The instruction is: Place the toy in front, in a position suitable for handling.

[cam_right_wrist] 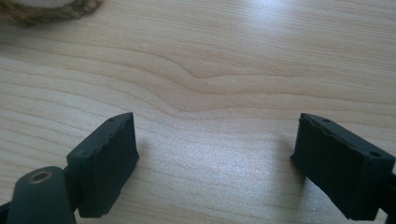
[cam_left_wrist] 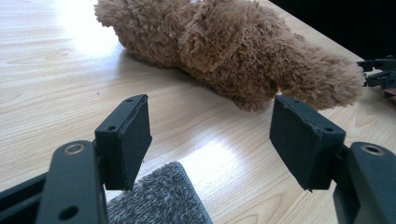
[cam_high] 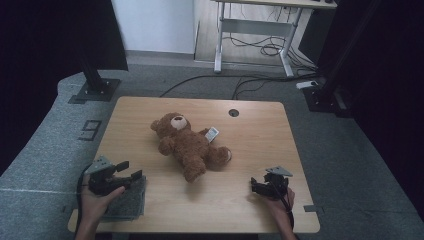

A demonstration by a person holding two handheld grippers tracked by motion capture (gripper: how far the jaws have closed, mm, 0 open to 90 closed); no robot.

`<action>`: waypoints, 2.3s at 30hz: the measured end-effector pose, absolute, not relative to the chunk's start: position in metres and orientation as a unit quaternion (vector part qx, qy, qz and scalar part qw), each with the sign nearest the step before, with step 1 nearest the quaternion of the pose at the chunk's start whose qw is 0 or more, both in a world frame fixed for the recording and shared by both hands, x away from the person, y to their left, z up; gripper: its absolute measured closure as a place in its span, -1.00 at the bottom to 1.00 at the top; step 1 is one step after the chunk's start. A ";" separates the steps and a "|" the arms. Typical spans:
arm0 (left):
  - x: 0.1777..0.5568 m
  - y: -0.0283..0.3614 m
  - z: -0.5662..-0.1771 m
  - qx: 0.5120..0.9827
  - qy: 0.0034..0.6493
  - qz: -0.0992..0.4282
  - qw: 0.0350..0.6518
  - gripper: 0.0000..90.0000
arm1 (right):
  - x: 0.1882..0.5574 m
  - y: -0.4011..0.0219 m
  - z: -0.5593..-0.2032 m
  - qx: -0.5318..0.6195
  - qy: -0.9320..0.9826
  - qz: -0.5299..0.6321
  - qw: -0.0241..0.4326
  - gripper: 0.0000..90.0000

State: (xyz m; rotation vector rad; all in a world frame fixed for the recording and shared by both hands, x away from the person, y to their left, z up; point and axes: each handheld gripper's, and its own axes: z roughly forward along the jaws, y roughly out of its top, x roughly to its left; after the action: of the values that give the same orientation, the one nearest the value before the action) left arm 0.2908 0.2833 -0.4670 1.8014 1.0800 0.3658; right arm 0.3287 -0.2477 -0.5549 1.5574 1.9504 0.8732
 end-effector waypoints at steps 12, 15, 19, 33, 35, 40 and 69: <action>0.292 0.280 -0.470 0.743 0.444 0.148 0.478 -0.35 | 0.321 -0.242 -0.548 0.563 0.699 0.358 0.258 -0.61; 0.292 0.280 -0.470 0.743 0.444 0.148 0.479 -0.35 | 0.319 -0.238 -0.542 0.559 0.692 0.374 0.264 -0.58; 0.292 0.280 -0.470 0.741 0.446 0.148 0.480 -0.34 | 0.319 -0.230 -0.531 0.552 0.681 0.410 0.254 -0.54; 0.295 0.262 -0.476 0.751 0.436 0.142 0.475 -0.34 | 0.338 -0.153 -0.494 0.482 0.705 0.480 0.203 -0.53; 0.296 0.261 -0.477 0.752 0.436 0.141 0.474 -0.34 | 0.339 -0.149 -0.493 0.479 0.706 0.483 0.198 -0.53; 0.297 0.258 -0.480 0.755 0.434 0.139 0.471 -0.34 | 0.343 -0.114 -0.487 0.453 0.722 0.492 0.178 -0.54; 0.297 0.263 -0.480 0.750 0.440 0.141 0.474 -0.33 | 0.346 -0.066 -0.507 0.402 0.777 0.461 0.147 0.27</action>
State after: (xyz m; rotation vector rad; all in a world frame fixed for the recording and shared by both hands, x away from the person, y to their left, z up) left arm 0.2966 0.2629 -0.4797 1.8349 1.0753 0.3444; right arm 0.3456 -0.0662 -0.5070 1.1585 2.2366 1.3281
